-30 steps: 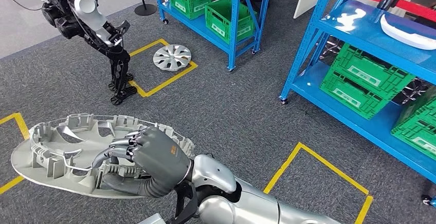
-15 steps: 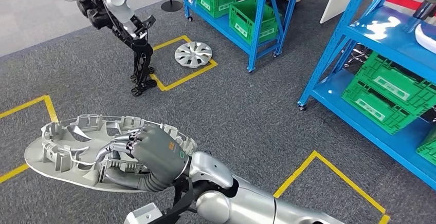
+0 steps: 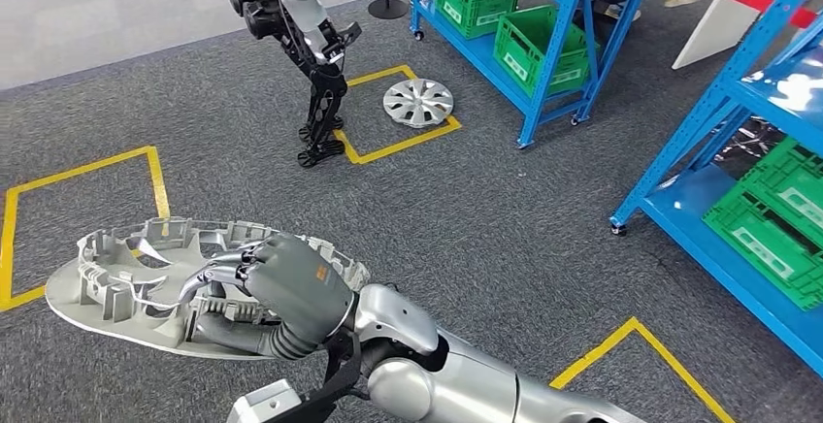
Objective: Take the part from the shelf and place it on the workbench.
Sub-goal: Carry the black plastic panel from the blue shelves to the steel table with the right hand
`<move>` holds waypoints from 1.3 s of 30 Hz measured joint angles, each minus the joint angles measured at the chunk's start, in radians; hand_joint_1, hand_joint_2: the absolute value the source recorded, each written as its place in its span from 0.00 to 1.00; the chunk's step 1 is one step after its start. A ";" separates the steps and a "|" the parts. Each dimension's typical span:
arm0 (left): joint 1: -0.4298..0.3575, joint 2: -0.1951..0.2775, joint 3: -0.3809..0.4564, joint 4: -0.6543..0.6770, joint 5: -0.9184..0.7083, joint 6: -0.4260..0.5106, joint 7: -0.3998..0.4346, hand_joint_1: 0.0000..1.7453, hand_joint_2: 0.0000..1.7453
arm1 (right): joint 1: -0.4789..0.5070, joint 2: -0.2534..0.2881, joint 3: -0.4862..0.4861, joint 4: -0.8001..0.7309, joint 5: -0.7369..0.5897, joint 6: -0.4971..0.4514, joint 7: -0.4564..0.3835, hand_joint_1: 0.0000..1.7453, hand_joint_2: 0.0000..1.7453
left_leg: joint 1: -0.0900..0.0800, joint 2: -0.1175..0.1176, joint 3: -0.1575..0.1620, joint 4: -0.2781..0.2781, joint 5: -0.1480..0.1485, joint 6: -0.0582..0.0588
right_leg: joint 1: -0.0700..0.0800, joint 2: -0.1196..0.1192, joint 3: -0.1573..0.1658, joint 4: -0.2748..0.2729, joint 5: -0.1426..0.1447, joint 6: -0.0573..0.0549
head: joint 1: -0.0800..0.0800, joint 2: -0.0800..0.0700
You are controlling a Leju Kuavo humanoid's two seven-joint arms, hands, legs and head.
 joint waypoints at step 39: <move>-0.008 0.005 0.000 0.001 -0.062 -0.009 0.002 0.00 1.00 | 0.038 0.003 -0.022 -0.039 0.055 -0.032 0.017 1.00 1.00 | 0.001 0.078 -0.104 0.229 -0.130 -0.042 | 0.004 -0.077 0.003 -0.036 0.025 -0.031 | -0.001 0.000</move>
